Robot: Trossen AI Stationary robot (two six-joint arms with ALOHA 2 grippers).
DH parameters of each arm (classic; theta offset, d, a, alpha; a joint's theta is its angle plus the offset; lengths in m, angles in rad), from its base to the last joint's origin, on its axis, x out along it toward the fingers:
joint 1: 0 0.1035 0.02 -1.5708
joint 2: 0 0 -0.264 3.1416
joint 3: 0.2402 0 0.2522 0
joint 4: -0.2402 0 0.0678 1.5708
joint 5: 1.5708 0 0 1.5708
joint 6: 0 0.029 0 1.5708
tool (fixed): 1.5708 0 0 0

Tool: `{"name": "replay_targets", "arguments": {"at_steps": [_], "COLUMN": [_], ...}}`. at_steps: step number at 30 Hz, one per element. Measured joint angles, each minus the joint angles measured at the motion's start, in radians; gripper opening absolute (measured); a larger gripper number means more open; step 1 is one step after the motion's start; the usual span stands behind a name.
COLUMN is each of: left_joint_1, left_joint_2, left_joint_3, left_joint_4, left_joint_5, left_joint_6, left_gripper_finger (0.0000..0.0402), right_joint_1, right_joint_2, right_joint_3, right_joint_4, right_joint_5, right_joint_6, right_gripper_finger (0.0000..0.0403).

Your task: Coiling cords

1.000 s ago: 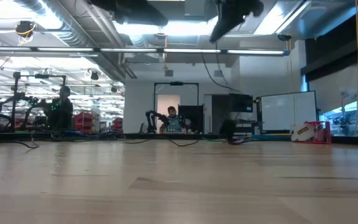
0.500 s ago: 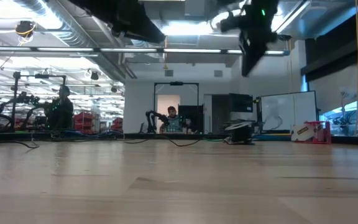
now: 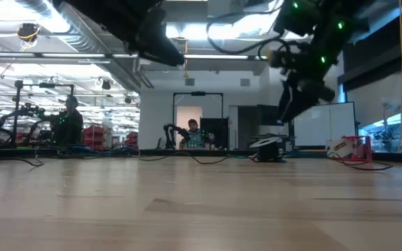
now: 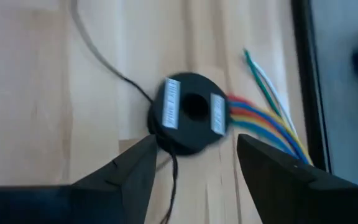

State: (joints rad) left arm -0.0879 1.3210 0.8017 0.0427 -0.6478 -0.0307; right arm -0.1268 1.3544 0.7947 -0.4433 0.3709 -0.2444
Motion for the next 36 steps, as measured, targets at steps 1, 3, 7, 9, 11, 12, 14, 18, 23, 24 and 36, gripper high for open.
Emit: {"name": "replay_targets", "arguments": {"at_steps": [1,3,7,9,11,12,14,18,23,24,36], "left_joint_1": [0.002,0.005,0.013,0.019,0.025,0.026,0.026,0.025,0.024,0.024,0.022], "left_joint_2": [0.008,0.021,0.039,0.039,0.038,0.038,0.038,0.038,0.038,0.038,0.038], "left_joint_3": [0.000,0.000,0.000,0.000,0.000,0.000,0.000,0.000,0.000,0.000,0.000], "left_joint_4": [0.001,-0.002,0.003,0.001,0.006,0.005,0.001,-0.002,-0.004,-0.007,-0.009], "left_joint_5": [0.000,0.001,0.001,0.001,0.000,0.001,0.001,0.001,0.001,0.001,0.001], "left_joint_6": [0.000,0.004,0.019,0.031,0.031,0.031,0.029,0.020,0.011,0.011,-0.011], "left_gripper_finger": [0.0173,0.0173,0.0173,0.0173,0.0173,0.0173,0.0173,0.0173,0.0173,0.0173,0.0173], "right_joint_1": [0.000,0.002,0.002,0.002,0.002,0.002,0.002,0.002,0.003,0.003,0.003], "right_joint_2": [0.000,0.018,0.063,0.089,0.125,0.146,0.183,0.242,0.252,0.252,0.175], "right_joint_3": [-0.032,-0.083,-0.153,-0.165,-0.167,-0.168,-0.170,-0.168,-0.168,-0.168,-0.097], "right_joint_4": [0.055,0.158,0.287,0.344,0.373,0.391,0.432,0.517,0.532,0.532,0.474], "right_joint_5": [-0.010,-0.031,-0.014,0.006,0.012,0.020,0.062,0.153,0.180,0.181,0.043], "right_joint_6": [-0.059,-0.169,-0.319,-0.370,-0.440,-0.483,-0.556,-0.640,-0.609,-0.598,-0.362], "right_gripper_finger": [0.0229,0.0229,0.0229,0.0229,0.0229,0.0229,0.0229,0.0207,0.0111,0.0085,0.0007]}}
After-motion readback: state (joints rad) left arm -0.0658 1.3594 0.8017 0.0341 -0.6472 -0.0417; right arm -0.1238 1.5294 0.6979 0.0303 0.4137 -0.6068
